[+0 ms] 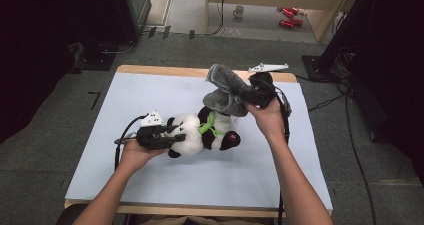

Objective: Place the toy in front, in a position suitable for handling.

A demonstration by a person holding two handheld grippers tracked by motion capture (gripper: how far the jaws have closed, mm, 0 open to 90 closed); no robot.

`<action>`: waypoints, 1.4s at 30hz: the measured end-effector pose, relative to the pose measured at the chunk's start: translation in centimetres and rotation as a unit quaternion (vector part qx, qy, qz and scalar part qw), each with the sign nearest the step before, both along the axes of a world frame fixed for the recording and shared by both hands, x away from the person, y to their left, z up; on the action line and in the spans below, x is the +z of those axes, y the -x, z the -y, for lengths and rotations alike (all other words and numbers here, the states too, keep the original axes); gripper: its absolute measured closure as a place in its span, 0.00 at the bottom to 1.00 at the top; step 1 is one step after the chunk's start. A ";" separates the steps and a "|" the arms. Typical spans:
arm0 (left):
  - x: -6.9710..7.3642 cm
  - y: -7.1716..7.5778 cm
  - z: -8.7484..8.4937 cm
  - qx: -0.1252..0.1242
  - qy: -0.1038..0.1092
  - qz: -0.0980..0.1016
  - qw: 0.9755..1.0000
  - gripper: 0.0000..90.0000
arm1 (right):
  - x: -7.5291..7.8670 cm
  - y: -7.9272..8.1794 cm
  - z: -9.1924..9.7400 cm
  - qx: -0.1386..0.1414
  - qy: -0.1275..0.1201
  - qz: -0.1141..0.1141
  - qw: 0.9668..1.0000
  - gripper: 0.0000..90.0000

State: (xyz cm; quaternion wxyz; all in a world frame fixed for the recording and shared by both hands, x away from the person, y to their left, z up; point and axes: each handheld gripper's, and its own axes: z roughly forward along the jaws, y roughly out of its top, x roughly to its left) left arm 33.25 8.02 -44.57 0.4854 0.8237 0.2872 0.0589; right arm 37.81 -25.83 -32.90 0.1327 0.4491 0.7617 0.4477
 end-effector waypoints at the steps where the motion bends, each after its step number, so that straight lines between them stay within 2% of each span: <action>1: 0.0 0.0 0.0 0.000 0.000 0.000 1.000 0.62 | -0.6 0.0 -0.1 0.003 0.005 -0.008 1.000 0.93; 3: 0.0 0.0 0.0 0.000 0.000 0.000 1.000 0.62 | -2.0 0.0 -0.3 0.010 0.016 -0.023 1.000 0.93; 7: 0.0 0.0 0.0 0.000 0.001 0.000 1.000 0.62 | -3.5 0.0 -0.6 0.034 0.016 -0.043 0.998 0.87; 10: 0.0 0.0 0.0 0.001 0.001 -0.001 1.000 0.62 | -3.9 0.0 -1.0 0.045 0.014 -0.046 0.998 0.73; 12: 0.0 0.0 0.0 0.002 0.001 -0.001 1.000 0.62 | -4.1 -0.1 -1.3 0.049 0.021 -0.046 0.998 0.63; 15: 0.0 -0.1 0.0 0.004 0.001 -0.001 1.000 0.62 | -4.5 0.0 -1.9 0.048 0.048 -0.033 0.997 0.46; 18: 0.0 -0.1 0.0 0.006 0.003 -0.005 1.000 0.62 | -5.1 0.0 -2.9 0.052 0.079 -0.021 0.995 0.31; 21: 0.0 0.0 0.1 0.007 0.002 -0.004 1.000 0.62 | -5.6 0.1 -4.0 0.042 0.133 -0.002 0.990 0.32; 22: 0.0 0.0 0.0 0.007 0.001 -0.004 1.000 0.62 | -5.9 0.1 -4.4 0.035 0.155 0.002 0.987 0.38; 24: 0.0 0.0 0.1 0.007 0.002 -0.003 1.000 0.62 | -6.4 0.2 -4.6 0.017 0.214 0.018 0.977 0.57; 25: 0.0 0.0 0.0 0.007 0.002 -0.004 1.000 0.62 | -6.6 0.1 -4.4 0.013 0.222 0.017 0.975 0.62; 27: 0.0 0.0 0.0 0.005 0.002 -0.003 1.000 0.62 | -6.5 -0.2 -3.3 0.011 0.175 -0.004 0.984 0.69; 28: 0.0 0.0 0.0 0.004 0.003 -0.002 1.000 0.62 | -6.3 -0.5 -2.5 0.008 0.140 -0.028 0.990 0.73; 29: 0.0 0.0 0.0 0.004 0.003 -0.002 1.000 0.62 | -6.1 -0.6 -1.7 0.003 0.104 -0.050 0.993 0.76; 33: 0.0 -0.1 0.0 0.006 0.004 -0.005 1.000 0.62 | -5.3 -0.4 -0.4 0.003 0.069 -0.061 0.996 0.88; 35: 0.0 0.0 -0.1 0.003 0.003 -0.004 1.000 0.62 | -4.6 -0.2 0.1 -0.011 0.057 -0.049 0.997 0.89; 36: 0.0 0.0 -0.1 0.002 0.001 -0.003 1.000 0.62 | -4.2 -0.1 0.5 -0.020 0.041 -0.046 0.998 0.90; 38: 0.0 0.0 0.0 0.003 0.001 -0.002 1.000 0.62 | -3.5 -0.2 1.1 -0.026 0.016 -0.051 0.998 0.90; 40: 0.0 -0.1 0.0 0.002 0.000 -0.002 1.000 0.62 | -3.1 -0.3 1.2 -0.022 0.004 -0.051 0.998 0.90; 42: 0.0 -0.1 0.0 0.003 0.001 -0.002 1.000 0.62 | -2.9 -0.2 0.8 -0.001 -0.021 -0.043 0.999 0.90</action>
